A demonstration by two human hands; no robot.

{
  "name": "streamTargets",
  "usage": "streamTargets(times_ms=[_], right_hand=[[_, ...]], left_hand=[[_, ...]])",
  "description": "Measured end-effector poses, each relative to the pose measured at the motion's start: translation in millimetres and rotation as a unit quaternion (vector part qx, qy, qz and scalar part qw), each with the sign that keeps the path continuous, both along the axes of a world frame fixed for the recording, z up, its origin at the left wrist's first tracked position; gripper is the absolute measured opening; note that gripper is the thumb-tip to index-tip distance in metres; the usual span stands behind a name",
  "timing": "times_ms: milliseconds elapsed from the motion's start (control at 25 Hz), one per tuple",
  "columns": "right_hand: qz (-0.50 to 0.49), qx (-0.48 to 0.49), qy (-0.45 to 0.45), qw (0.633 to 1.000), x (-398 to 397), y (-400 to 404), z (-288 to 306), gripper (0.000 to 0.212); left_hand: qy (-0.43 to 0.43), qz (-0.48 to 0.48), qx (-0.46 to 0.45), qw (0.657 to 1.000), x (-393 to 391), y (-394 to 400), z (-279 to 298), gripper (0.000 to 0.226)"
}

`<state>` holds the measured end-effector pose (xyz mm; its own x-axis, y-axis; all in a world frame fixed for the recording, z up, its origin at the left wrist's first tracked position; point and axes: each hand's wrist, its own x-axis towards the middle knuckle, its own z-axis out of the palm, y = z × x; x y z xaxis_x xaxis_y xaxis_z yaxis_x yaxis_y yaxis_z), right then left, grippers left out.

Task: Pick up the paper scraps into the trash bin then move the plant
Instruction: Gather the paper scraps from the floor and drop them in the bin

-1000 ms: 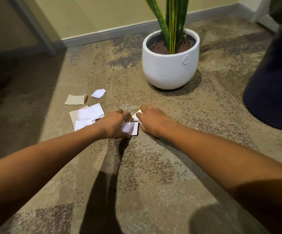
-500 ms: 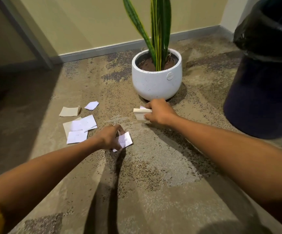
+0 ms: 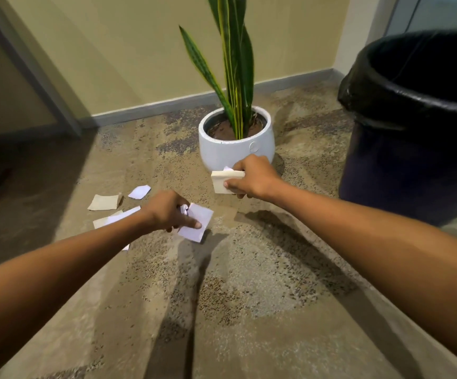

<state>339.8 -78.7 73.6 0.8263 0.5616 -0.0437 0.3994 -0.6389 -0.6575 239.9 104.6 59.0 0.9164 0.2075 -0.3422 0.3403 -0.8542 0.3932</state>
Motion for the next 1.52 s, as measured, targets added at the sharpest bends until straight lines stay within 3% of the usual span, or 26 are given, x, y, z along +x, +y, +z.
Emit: streamTargets(times_ms=[200, 400, 520, 640, 800, 920, 1240, 1360, 1520], right_hand=[[-0.061, 0.044, -0.201, 0.977, 13.2, -28.5, 86.7, 0.029], [-0.245, 0.155, -0.337, 0.896, 41.1, -92.7, 177.2, 0.022], [-0.377, 0.119, -0.288, 0.872, 66.3, -152.7, 195.4, 0.025], [-0.41, 0.015, -0.193, 0.891, 76.0, -205.3, 182.1, 0.035], [-0.381, -0.008, -0.113, 0.917, 74.9, -232.2, 177.0, 0.048], [-0.364, 0.017, -0.112, 0.925, 74.3, -227.0, 185.4, 0.04], [-0.152, 0.085, -0.114, 0.978, 32.2, -129.8, 180.3, 0.017], [-0.096, 0.072, -0.102, 0.988, 16.0, -86.8, 161.1, 0.015], [0.011, 0.012, -0.072, 0.997, -0.2, -37.3, 112.0, 0.008]], left_hand=[[-0.19, 0.098, -0.128, 0.969, 40.9, -55.3, 89.2, 0.033], [-0.311, 0.093, -0.235, 0.916, 99.1, -143.7, 189.2, 0.028], [-0.284, 0.047, -0.244, 0.926, 119.7, -203.8, 220.3, 0.029], [-0.233, 0.016, -0.251, 0.939, 128.3, -254.1, 217.9, 0.025], [-0.202, -0.003, -0.288, 0.936, 134.5, -281.0, 211.4, 0.038], [-0.226, 0.0, -0.287, 0.931, 133.1, -274.5, 215.8, 0.054], [-0.246, -0.013, -0.222, 0.943, 89.6, -196.3, 215.3, 0.021], [-0.242, 0.001, -0.189, 0.952, 69.1, -150.7, 197.0, 0.017], [-0.167, -0.007, -0.144, 0.975, 48.0, -70.3, 145.7, 0.017]])
